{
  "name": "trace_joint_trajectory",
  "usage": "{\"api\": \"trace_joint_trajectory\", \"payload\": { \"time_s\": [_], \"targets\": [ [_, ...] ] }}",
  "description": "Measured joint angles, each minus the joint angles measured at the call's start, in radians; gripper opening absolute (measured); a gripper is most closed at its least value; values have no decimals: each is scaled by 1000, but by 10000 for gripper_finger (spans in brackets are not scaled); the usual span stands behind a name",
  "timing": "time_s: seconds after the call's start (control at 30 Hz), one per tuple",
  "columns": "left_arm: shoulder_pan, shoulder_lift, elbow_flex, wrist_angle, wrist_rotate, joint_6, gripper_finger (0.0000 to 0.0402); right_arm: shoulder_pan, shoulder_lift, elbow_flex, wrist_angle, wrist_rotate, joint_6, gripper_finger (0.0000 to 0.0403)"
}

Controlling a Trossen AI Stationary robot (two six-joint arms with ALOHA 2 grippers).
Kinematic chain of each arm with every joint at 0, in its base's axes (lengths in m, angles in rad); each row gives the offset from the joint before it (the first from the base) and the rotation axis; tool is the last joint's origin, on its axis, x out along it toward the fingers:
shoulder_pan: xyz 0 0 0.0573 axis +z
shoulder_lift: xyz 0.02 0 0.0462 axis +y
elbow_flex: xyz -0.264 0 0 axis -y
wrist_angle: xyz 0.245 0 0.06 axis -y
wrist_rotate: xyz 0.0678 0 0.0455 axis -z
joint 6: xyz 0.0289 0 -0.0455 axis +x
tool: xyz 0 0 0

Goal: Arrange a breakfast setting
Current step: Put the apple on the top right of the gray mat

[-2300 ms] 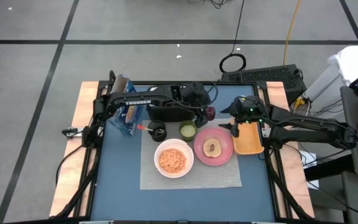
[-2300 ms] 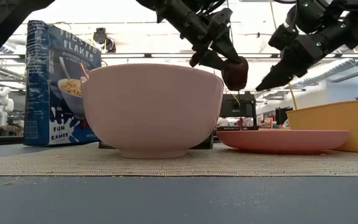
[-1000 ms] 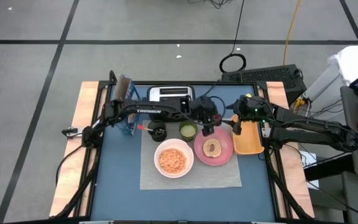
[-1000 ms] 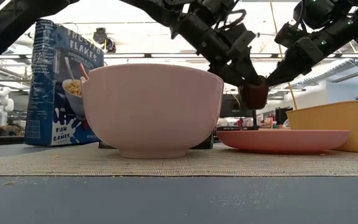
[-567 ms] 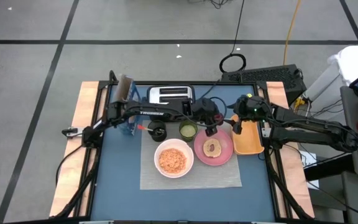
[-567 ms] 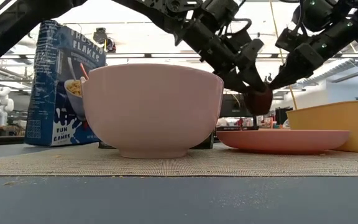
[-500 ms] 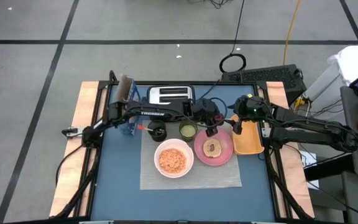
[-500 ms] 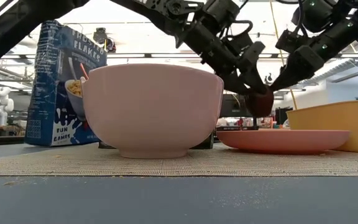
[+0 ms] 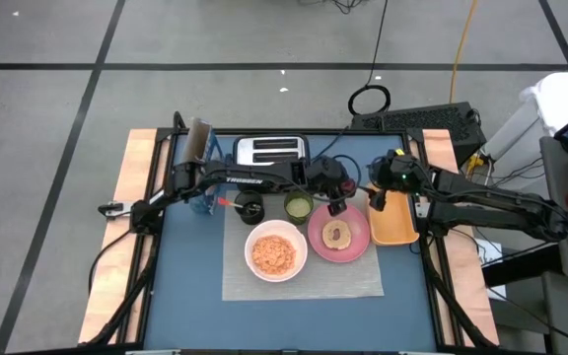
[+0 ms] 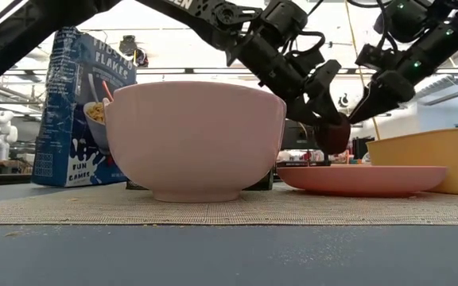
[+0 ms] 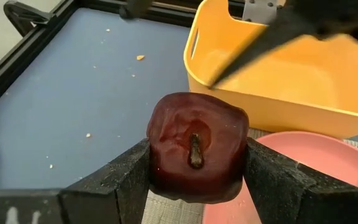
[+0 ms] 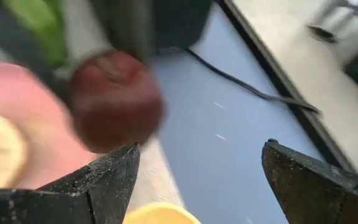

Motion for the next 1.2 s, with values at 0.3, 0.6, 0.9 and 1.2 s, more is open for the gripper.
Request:
{"api": "trace_joint_trajectory", "payload": {
  "time_s": [0.3,0.6,0.9,1.2],
  "targets": [
    [0,-2,0,25,-9,-68,232,0,-5,0,-12,163,-21,325],
    [-14,-2,1,66,-49,-82,232,0,-5,0,23,162,-23,325],
    [-17,10,2,81,-73,-76,232,0,-5,0,27,162,-16,325],
    [-18,62,2,115,-75,-77,232,0,-3,0,32,159,-16,325]
  ]
}}
